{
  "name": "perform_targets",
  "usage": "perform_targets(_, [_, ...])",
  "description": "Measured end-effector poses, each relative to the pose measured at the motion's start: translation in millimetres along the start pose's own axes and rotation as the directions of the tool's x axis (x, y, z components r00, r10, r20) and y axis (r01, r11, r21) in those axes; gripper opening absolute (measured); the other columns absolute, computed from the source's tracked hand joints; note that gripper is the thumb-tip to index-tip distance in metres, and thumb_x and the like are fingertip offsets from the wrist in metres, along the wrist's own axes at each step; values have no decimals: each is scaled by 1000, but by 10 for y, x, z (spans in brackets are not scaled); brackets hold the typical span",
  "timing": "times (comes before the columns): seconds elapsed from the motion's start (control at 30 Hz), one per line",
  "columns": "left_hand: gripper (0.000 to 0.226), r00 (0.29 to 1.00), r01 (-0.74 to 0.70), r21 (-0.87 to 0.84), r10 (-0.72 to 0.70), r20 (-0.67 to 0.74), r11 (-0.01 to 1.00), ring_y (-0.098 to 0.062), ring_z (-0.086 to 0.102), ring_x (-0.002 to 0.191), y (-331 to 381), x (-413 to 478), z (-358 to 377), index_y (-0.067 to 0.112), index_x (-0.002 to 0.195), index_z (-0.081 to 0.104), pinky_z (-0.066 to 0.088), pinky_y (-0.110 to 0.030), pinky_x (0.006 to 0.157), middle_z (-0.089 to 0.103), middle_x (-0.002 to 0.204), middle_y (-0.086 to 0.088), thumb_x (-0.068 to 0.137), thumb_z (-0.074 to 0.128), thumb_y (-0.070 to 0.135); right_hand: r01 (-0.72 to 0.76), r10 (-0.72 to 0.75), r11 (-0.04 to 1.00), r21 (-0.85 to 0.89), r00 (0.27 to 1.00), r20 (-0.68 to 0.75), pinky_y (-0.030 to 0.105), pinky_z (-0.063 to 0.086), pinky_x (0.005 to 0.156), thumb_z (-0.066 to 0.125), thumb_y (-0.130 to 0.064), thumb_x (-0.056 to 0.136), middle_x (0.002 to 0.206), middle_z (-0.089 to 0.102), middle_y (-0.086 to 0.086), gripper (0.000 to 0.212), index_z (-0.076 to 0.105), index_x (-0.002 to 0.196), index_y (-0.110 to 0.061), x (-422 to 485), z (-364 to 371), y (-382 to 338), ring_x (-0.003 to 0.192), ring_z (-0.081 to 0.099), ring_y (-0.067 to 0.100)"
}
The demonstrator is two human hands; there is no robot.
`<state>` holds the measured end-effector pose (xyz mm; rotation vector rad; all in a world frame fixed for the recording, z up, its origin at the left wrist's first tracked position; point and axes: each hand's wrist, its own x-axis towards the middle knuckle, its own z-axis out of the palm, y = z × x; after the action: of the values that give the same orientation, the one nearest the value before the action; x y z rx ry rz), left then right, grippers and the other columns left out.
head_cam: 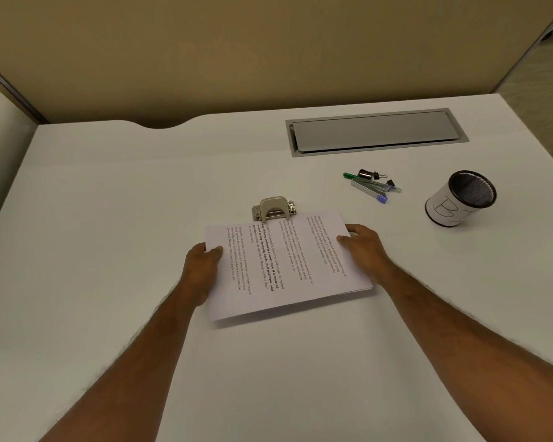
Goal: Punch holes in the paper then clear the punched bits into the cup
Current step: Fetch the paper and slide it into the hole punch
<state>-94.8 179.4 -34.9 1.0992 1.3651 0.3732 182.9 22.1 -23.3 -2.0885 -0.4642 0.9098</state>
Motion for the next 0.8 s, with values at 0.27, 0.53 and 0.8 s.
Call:
perform_targets(0.27, [22,1000,-13,46,14,-16,999,-23,73,80,37,44,-33,14,112,65,58,-38,66,73,101,-5,100,47,20,2,-2,1000,-17,1000,16,46,51,96,61,-15,91,125,63,12,35,58,125,-8,81,48,-38,106,64,28])
perform_targets(0.53, [29,999,-27,95,30,-35,995,-26,69,85,75,68,-31,6,124,59,57,-42,74,69,111,-12,101,47,19,117,-187,890,-440,975,-120,43,49,96,68,-39,84,116,60,10,54,53,129,-14,128,108,-12,110,58,26])
perform_targets(0.8, [26,998,-40,108,45,-41,993,-27,69,87,74,91,-47,6,120,59,58,-45,78,69,110,-11,100,48,19,674,-599,553,-491,730,328,38,39,99,69,-35,83,131,52,3,53,51,130,-17,335,682,-678,118,48,22])
